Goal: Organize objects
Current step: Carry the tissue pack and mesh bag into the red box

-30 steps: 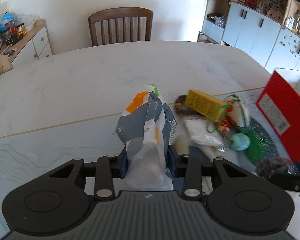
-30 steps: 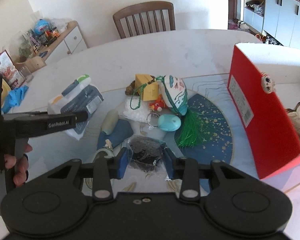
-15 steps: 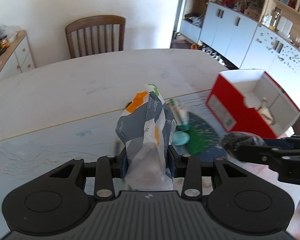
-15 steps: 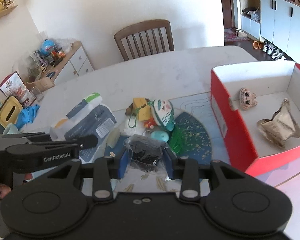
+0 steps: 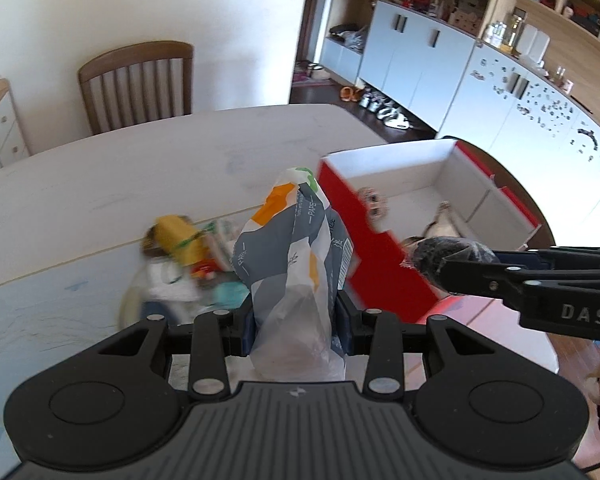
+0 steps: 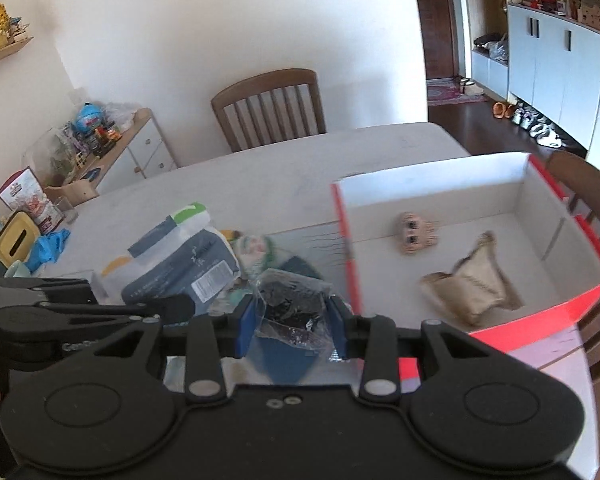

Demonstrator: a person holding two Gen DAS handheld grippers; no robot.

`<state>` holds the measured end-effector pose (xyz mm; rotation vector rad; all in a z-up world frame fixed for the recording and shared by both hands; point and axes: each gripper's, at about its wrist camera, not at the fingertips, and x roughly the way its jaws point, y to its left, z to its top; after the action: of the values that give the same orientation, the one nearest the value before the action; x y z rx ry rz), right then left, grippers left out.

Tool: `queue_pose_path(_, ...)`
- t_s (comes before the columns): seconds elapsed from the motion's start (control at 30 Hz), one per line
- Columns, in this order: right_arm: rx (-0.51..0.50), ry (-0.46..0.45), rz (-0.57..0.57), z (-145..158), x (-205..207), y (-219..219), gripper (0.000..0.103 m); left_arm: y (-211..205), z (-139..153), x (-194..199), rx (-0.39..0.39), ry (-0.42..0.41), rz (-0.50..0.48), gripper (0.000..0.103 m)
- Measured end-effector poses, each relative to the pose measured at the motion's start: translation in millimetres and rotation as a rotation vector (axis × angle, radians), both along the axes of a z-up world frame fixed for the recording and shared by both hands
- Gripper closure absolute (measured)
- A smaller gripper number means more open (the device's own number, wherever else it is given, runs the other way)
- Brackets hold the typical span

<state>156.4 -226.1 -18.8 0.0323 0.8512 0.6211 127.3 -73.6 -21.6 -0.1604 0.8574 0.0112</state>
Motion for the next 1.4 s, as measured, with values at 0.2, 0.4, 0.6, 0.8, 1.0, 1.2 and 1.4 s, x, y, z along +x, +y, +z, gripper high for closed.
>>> queue_pose_path(0.2, -0.009, 0.001, -0.028, -4, 25, -44, 0.066, -39, 2, 25, 0.004, -0.004, -0.022, 0.066)
queue_pose_path(0.4, -0.027, -0.002, -0.059, -10, 53, -87, 0.066, -75, -1, 54, 0.013, -0.001, -0.035, 0.066)
queue_pose_path(0.6, -0.053, -0.002, -0.069, -19, 77, -114, 0.066, -103, -7, 83, 0.029, 0.007, -0.036, 0.065)
queue_pose_path(0.8, -0.091, -0.016, -0.073, -30, 100, -132, 0.066, -123, -12, 118, 0.05, 0.031, -0.011, 0.065)
queue_pose_path(1.0, -0.115, -0.006, -0.066, -43, 121, -138, 0.066, -137, -25, 150, 0.096, 0.084, 0.001, 0.065)
queue_pose_path(1.2, -0.168, 0.008, -0.037, -64, 133, -130, 0.066, -150, -44, 174, 0.148, 0.139, 0.009, 0.065)
queue_pose_path(1.4, -0.227, 0.011, 0.0, -81, 137, -119, 0.066, -160, -65, 186, 0.187, 0.183, -0.006, 0.065)
